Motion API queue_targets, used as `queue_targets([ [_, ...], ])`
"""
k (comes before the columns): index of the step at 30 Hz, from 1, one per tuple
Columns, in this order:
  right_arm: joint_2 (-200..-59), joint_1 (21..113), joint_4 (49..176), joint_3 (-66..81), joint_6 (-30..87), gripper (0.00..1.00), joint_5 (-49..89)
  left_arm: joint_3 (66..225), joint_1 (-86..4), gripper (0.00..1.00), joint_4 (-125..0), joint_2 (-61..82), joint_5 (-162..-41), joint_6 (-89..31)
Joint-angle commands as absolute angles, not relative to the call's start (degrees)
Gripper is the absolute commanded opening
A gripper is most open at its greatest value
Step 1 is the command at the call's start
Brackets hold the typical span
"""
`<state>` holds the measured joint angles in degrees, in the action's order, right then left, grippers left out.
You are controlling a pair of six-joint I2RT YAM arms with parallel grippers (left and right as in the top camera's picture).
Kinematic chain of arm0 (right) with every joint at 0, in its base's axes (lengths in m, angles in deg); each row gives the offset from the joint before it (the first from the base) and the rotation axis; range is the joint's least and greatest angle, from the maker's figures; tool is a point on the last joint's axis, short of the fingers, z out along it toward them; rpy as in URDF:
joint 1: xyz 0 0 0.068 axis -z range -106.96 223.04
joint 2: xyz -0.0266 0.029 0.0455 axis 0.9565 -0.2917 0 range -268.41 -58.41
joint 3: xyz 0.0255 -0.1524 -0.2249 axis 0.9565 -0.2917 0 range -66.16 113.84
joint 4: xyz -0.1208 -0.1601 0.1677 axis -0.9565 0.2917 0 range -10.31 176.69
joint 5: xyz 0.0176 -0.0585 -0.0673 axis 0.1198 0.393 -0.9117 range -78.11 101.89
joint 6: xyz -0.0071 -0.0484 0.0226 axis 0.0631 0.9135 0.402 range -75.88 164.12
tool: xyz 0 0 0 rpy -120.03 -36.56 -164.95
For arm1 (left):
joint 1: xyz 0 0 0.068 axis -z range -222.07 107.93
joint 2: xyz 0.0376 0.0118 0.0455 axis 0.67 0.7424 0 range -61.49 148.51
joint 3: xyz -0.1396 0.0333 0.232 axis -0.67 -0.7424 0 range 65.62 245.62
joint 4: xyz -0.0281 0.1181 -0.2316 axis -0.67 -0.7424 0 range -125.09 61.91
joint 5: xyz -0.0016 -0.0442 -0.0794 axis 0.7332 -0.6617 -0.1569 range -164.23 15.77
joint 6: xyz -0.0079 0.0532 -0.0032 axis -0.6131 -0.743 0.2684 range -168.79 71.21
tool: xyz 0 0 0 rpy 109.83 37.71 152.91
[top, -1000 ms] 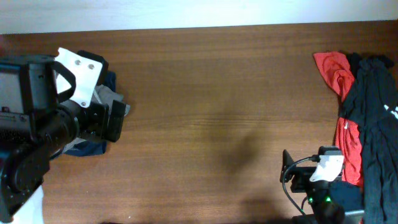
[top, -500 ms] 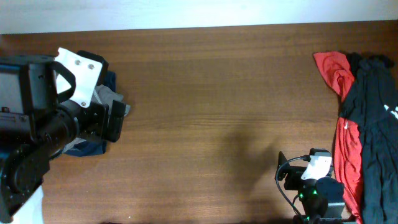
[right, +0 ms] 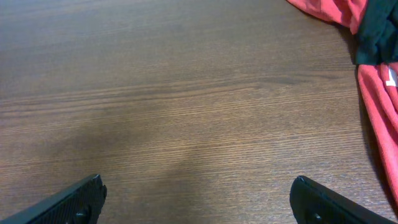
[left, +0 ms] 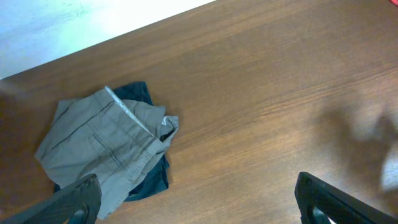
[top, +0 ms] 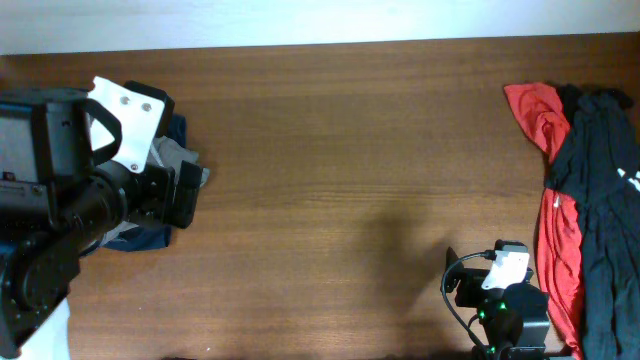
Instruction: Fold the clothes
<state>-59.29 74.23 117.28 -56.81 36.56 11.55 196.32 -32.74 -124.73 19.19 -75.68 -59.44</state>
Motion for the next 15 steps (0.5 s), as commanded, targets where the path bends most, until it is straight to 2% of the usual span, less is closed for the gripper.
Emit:
queue_targets([
  [1, -58.6, 74.8, 117.2, -57.2, 36.1, 0.99, 11.8, 196.3, -32.5, 0.99, -124.7, 18.9, -75.3, -58.7],
  [15, -58.6, 74.8, 117.2, -57.2, 36.1, 0.99, 11.8, 196.3, -33.3, 0.99, -122.8, 18.4, -74.3, -58.9],
])
